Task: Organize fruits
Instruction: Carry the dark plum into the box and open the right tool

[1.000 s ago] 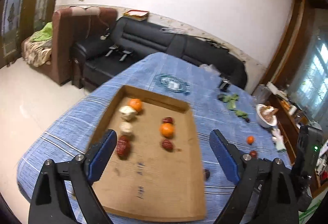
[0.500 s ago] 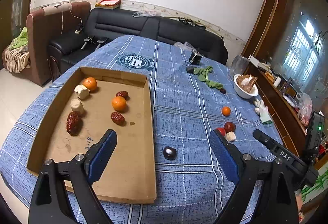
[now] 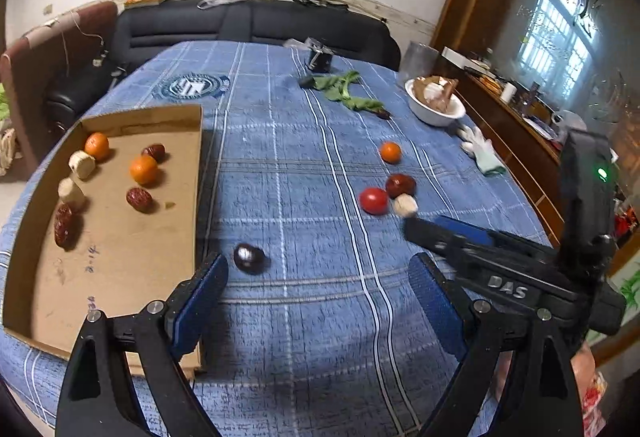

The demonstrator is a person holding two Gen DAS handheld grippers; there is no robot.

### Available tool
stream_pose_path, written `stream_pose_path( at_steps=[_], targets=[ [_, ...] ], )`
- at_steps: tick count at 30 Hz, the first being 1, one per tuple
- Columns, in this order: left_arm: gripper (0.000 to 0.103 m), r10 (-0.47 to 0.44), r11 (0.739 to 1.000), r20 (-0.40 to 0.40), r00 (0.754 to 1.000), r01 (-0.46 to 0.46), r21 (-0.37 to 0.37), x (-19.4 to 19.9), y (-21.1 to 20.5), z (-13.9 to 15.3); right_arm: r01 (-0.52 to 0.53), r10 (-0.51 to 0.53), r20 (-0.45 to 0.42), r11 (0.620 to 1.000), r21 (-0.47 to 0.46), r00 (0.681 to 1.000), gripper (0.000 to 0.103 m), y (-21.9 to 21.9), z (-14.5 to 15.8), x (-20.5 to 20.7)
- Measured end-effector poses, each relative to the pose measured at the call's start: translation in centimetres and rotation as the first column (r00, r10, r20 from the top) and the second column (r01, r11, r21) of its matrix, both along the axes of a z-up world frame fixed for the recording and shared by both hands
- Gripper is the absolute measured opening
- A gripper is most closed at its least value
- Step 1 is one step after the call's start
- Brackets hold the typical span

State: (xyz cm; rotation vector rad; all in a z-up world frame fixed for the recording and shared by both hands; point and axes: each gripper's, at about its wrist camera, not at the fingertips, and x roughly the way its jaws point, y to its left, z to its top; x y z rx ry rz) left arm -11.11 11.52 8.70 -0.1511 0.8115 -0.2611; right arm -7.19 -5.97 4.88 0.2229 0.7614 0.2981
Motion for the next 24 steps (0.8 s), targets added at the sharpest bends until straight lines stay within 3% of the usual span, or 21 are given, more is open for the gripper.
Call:
stream_pose_path(
  at_steps=[3, 7, 11, 13, 17, 20, 24],
  targets=[
    [0.091, 0.053, 0.998, 0.004, 0.999, -0.053, -0.024, -0.5, 3.2, 0.2, -0.046, 0.046, -0.034, 0.999, -0.013, 0.998, 0.056, 2.0, -0.7, 0.6],
    [0.091, 0.211, 0.977, 0.035, 0.977, -0.209, -0.049, -1.9, 10.3, 1.1, -0.053, 0.052, -0.013, 0.997, -0.054, 0.999, 0.056, 4.4, -1.0, 1.0],
    [0.091, 0.411, 0.912, 0.069, 0.909, -0.411, -0.014, -4.0, 17.7, 1.6, -0.060, 0.069, 0.053, 0.987, -0.150, 0.996, 0.056, 7.3, -0.8, 1.0],
    [0.091, 0.481, 0.876, 0.071, 0.874, -0.481, -0.022, -5.0, 20.6, 1.5, -0.093, 0.100, 0.022, 0.972, -0.215, 0.995, 0.056, 8.9, -1.3, 1.6],
    [0.091, 0.559, 0.829, 0.050, 0.827, -0.558, -0.039, -6.2, 24.2, 0.6, -0.185, 0.181, -0.039, 0.958, -0.220, 0.983, 0.056, 11.2, -2.3, 2.8],
    [0.091, 0.570, 0.821, 0.030, 0.821, -0.569, -0.052, -6.3, 25.1, 0.0, -0.214, 0.208, -0.052, 0.948, -0.236, 0.977, 0.056, 12.5, -2.8, 3.4],
    [0.091, 0.550, 0.835, 0.024, 0.835, -0.548, -0.054, -6.0, 24.4, -0.3, -0.234, 0.224, -0.070, 0.941, -0.243, 0.972, 0.056, 13.6, -3.3, 4.0]
  ],
)
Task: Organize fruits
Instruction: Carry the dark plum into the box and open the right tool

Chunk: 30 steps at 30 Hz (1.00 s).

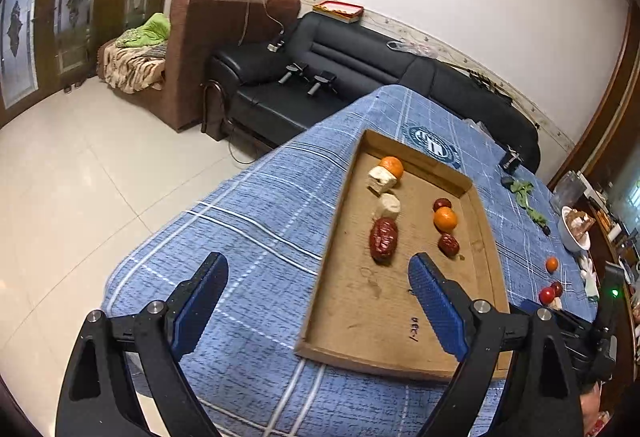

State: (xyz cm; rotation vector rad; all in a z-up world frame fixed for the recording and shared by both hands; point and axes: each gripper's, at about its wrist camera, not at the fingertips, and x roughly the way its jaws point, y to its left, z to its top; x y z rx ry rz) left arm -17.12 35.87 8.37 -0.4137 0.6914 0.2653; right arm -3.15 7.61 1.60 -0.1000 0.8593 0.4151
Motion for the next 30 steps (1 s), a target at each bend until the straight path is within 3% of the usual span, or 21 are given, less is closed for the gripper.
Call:
stream_pose_path(
  at_steps=[3, 8, 11, 16, 20, 25, 30],
  targets=[
    [0.091, -0.024, 1.000, -0.003, 1.000, 0.024, -0.001, 0.4, -0.8, -0.2, -0.013, 0.013, -0.004, 0.999, -0.031, 1.000, 0.053, 0.9, -0.4, 0.4],
    [0.091, -0.036, 0.999, -0.007, 0.999, 0.036, -0.003, 1.0, -1.3, -0.2, -0.050, 0.051, 0.006, 0.996, -0.069, 0.999, 0.027, 2.3, -0.8, 0.3],
    [0.091, -0.034, 0.999, -0.007, 0.999, 0.033, -0.010, 1.1, -1.3, -0.3, -0.049, 0.053, 0.035, 0.993, -0.103, 0.998, 0.026, 2.6, -0.6, -0.3],
    [0.091, -0.034, 0.999, -0.015, 0.999, 0.033, -0.025, 1.3, -1.1, -0.7, -0.044, 0.047, 0.056, 0.997, -0.066, 0.997, 0.025, 1.9, 0.5, -0.9],
    [0.091, -0.027, 0.999, -0.008, 1.000, 0.027, -0.041, 1.4, -0.9, -0.8, -0.054, 0.053, 0.098, 0.999, 0.002, 0.994, 0.025, 2.0, 3.4, -1.6],
    [0.091, -0.042, 0.998, 0.000, 0.999, 0.042, -0.052, 1.2, -1.1, -0.8, -0.165, 0.159, 0.098, 0.984, 0.060, 0.982, 0.025, 6.0, 5.9, -0.9],
    [0.091, -0.046, 0.997, 0.013, 0.999, 0.046, -0.055, 0.8, -0.8, -0.6, -0.244, 0.245, 0.043, 0.969, -0.026, 0.969, 0.026, 11.7, 3.7, 1.0]
  ],
)
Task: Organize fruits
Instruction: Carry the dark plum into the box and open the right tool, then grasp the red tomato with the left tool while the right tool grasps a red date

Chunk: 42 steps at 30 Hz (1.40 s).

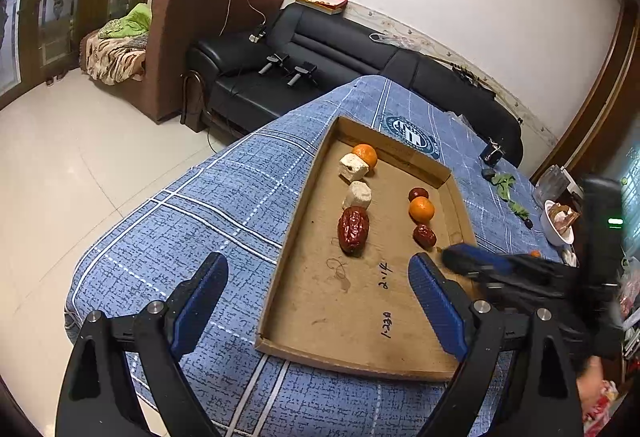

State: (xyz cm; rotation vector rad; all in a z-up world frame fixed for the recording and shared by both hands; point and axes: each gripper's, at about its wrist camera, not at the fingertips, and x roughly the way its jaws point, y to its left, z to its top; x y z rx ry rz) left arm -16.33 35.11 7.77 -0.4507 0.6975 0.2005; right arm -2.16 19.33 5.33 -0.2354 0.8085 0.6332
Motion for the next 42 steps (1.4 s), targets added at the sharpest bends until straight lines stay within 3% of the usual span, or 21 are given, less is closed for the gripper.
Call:
stream_pose_path(
  at_steps=[6, 13, 22, 28, 31, 36, 39, 42],
  targets=[
    [0.091, 0.022, 1.000, -0.002, 1.000, -0.022, -0.008, -0.3, 1.4, -0.5, 0.001, -0.004, -0.046, 0.998, -0.068, 0.999, 0.026, 2.2, -2.9, 1.8],
    [0.091, 0.024, 0.999, -0.008, 1.000, -0.024, -0.021, -0.2, 1.7, -0.8, 0.007, -0.010, -0.053, 0.998, -0.060, 0.999, 0.028, 2.2, -3.1, 2.1],
    [0.091, 0.010, 1.000, 0.007, 1.000, -0.010, 0.006, -0.7, 0.1, 0.6, 0.040, -0.038, -0.025, 0.997, 0.069, 0.999, 0.031, -0.8, 0.2, 1.1],
    [0.091, -0.095, 0.995, 0.006, 0.995, 0.095, 0.029, 0.2, -4.4, 2.1, 0.144, -0.146, 0.002, 0.980, 0.140, 0.989, 0.031, -7.3, 2.7, -0.2],
    [0.091, -0.206, 0.977, 0.000, 0.979, 0.206, 0.054, 1.4, -8.4, 2.7, 0.242, -0.247, 0.012, 0.957, 0.160, 0.969, 0.031, -13.4, 4.1, -0.8],
    [0.091, -0.408, 0.910, -0.035, 0.913, 0.409, 0.070, 4.2, -16.1, 3.0, 0.435, -0.451, 0.035, 0.877, 0.203, 0.892, 0.035, -24.2, 6.0, -1.1],
    [0.091, -0.489, 0.865, -0.073, 0.870, 0.494, 0.089, 5.7, -20.6, 2.5, 0.530, -0.547, 0.014, 0.818, 0.223, 0.837, 0.036, -29.6, 5.7, -1.1],
    [0.091, -0.541, 0.830, -0.101, 0.835, 0.549, 0.093, 6.8, -24.1, 1.1, 0.561, -0.572, -0.037, 0.789, 0.251, 0.820, 0.036, -32.1, 4.3, -0.6]
  ],
)
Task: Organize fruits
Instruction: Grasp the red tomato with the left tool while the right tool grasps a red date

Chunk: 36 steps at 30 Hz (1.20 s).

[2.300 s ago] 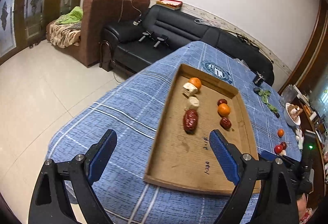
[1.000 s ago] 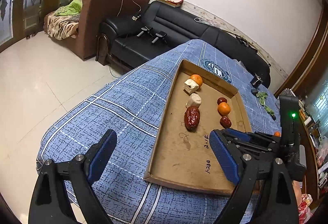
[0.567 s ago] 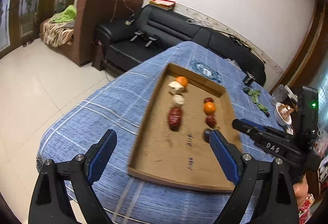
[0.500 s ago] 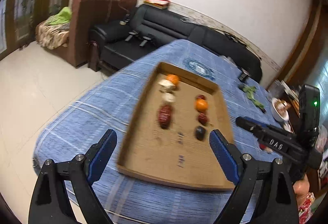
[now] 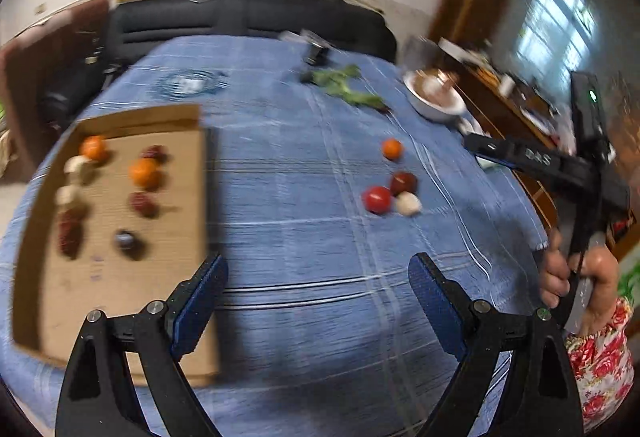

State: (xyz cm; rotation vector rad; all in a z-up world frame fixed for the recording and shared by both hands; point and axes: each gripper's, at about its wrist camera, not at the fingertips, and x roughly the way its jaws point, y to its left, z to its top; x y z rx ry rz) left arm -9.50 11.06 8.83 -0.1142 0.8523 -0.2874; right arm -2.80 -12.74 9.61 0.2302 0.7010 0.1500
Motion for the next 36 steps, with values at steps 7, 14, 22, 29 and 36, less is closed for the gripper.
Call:
stream_pose_path(
  at_steps=[7, 14, 22, 29, 36],
  targets=[
    [0.091, -0.029, 0.998, -0.064, 0.998, 0.032, 0.051, 2.3, -4.0, -3.1, -0.036, 0.039, -0.093, 0.999, 0.036, 0.995, 0.035, -0.2, -4.2, 3.3],
    [0.091, 0.001, 0.995, -0.043, 0.999, 0.003, 0.095, 3.8, -3.8, -3.0, -0.073, 0.075, -0.115, 0.997, 0.028, 0.991, 0.036, 1.9, -6.7, 5.6],
    [0.091, -0.021, 0.992, -0.033, 0.999, 0.025, 0.123, 6.3, -5.3, -4.1, -0.117, 0.116, -0.116, 0.993, -0.002, 0.987, 0.038, 3.2, -7.8, 6.1],
    [0.091, -0.056, 0.991, -0.060, 0.997, 0.063, 0.116, 8.3, -7.1, -5.2, -0.112, 0.111, -0.103, 0.994, -0.002, 0.988, 0.032, 3.0, -7.9, 5.7],
    [0.087, -0.113, 0.985, -0.068, 0.991, 0.121, 0.121, 10.4, -9.4, -6.3, -0.019, 0.020, -0.106, 1.000, 0.014, 0.994, 0.032, 0.2, -7.6, 5.5]
  ],
)
